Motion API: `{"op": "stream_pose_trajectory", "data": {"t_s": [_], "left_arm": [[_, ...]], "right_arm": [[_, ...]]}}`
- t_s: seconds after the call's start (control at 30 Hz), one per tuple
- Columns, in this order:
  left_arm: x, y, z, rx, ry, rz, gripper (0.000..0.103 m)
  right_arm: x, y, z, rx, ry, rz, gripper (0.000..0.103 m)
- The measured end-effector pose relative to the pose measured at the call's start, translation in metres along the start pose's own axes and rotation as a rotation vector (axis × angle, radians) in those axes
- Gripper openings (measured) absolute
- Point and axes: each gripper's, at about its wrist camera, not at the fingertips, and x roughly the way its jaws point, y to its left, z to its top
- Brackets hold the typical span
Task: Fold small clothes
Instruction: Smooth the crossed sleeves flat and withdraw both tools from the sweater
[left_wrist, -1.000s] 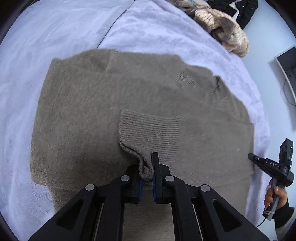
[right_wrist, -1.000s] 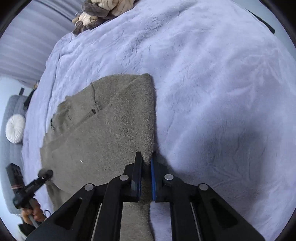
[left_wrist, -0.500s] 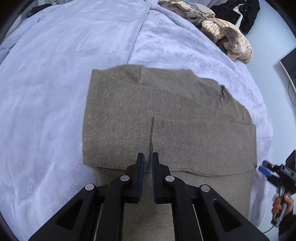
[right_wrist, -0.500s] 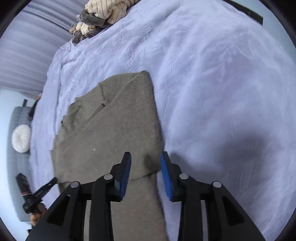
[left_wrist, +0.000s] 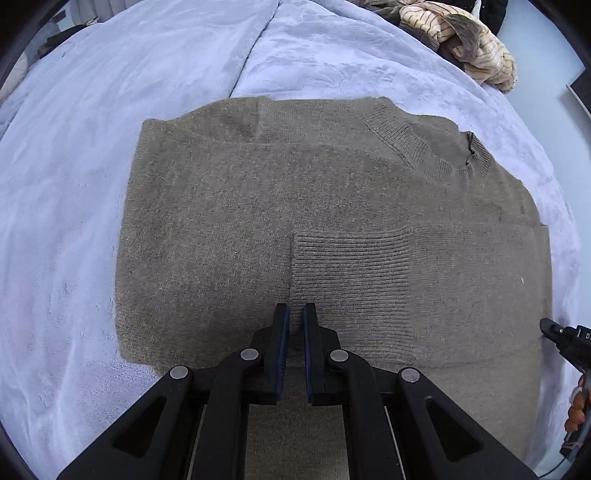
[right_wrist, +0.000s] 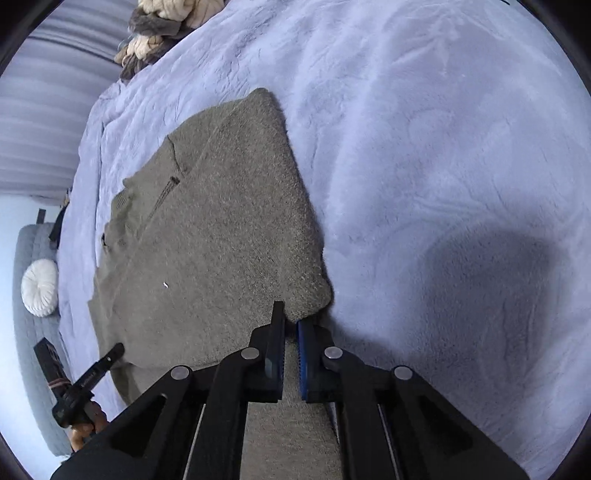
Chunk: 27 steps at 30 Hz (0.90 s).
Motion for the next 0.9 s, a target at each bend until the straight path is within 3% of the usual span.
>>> {"op": "stream_pose_trajectory", "data": {"t_s": [0.17, 0.4, 0.53, 0.73, 0.83, 0.9], "left_arm": [[-0.009, 0.007, 0.0, -0.012, 0.012, 0.003, 0.008], [-0.022, 0.017, -0.006, -0.039, 0.003, -0.005, 0.008], [-0.032, 0.015, -0.004, -0.029, -0.018, -0.021, 0.008], [-0.013, 0.003, -0.001, -0.008, 0.03, 0.012, 0.008], [-0.008, 0.001, -0.005, 0.002, 0.034, 0.037, 0.008], [-0.011, 0.0, -0.005, 0.005, 0.036, 0.039, 0.008]], "right_arm": [[-0.007, 0.0, 0.001, 0.023, 0.014, -0.02, 0.018], [-0.029, 0.003, -0.015, 0.018, -0.006, -0.018, 0.02], [-0.03, 0.02, -0.023, -0.048, -0.019, -0.012, 0.02], [-0.008, 0.056, -0.02, -0.169, -0.011, -0.047, 0.02], [0.009, 0.052, -0.018, -0.157, 0.021, -0.091, 0.02], [0.009, 0.044, -0.018, -0.116, 0.028, -0.075, 0.02]]}}
